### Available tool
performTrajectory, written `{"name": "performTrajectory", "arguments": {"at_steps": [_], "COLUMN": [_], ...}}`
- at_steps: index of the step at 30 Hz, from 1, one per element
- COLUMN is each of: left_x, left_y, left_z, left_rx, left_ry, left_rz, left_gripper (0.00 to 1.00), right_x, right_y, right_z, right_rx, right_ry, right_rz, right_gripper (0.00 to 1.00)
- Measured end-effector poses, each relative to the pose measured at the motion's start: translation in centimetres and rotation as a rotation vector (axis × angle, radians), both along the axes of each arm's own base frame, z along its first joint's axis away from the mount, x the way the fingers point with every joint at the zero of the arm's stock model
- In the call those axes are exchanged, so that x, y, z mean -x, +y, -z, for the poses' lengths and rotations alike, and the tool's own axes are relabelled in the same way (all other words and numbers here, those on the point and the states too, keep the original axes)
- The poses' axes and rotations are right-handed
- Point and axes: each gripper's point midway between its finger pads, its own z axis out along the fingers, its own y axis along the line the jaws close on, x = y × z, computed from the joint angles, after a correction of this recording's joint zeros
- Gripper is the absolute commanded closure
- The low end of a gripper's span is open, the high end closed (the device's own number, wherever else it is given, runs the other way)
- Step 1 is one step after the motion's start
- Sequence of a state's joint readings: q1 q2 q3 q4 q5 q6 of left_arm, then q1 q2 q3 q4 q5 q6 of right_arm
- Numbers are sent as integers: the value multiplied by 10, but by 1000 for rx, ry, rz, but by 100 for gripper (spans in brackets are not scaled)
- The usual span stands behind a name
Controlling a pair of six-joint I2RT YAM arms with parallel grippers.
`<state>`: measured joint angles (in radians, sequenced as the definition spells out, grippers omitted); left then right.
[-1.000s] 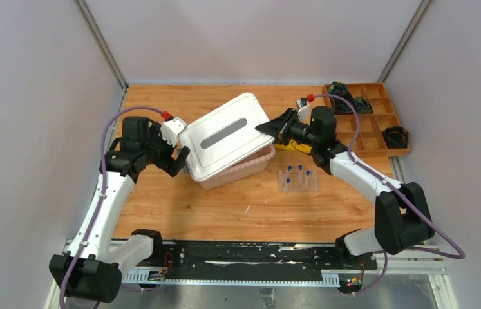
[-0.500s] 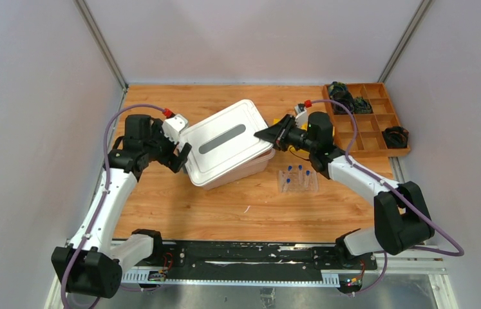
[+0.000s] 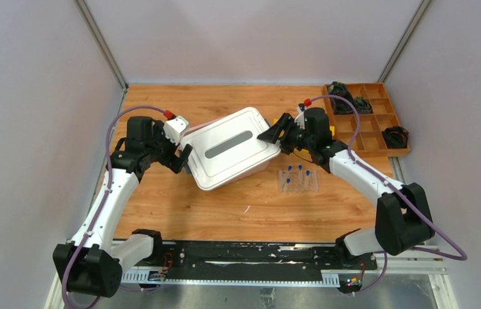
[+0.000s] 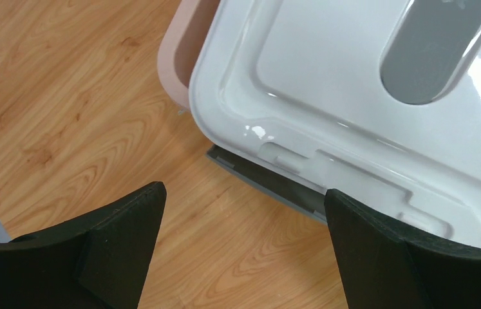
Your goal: Organize the chemistry lab equipment
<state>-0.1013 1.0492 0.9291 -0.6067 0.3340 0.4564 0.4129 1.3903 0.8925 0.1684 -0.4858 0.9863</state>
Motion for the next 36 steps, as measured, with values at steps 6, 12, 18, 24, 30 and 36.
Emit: {"name": "performTrajectory", "arguments": {"at_steps": [6,12,18,24,30,36], "left_x": [0,0,3,10,14,17], "left_y": [0,0,-7,-19,-25,-25], "left_z": [-1,-1,-2,-9,-12,-6], "left_rx": [-2,0,46,122,153,152], "left_ry": [-3,-3,12,37,49,66], "left_rz": [-1,0,10,26,41,42], "left_gripper": [0,0,0,0,0,0], "right_x": [-4,0,-1,-2,-11,-21], "right_y": [-16,-34,-41,-37,-34,-38], "right_z": [-7,-6,-4,0,2,3], "right_rx": [161,291,341,381,409,478], "right_ry": [-42,-50,-49,-56,-61,-80], "right_rz": [16,31,46,70,99,98], "right_gripper": [27,20,21,22,23,23]}}
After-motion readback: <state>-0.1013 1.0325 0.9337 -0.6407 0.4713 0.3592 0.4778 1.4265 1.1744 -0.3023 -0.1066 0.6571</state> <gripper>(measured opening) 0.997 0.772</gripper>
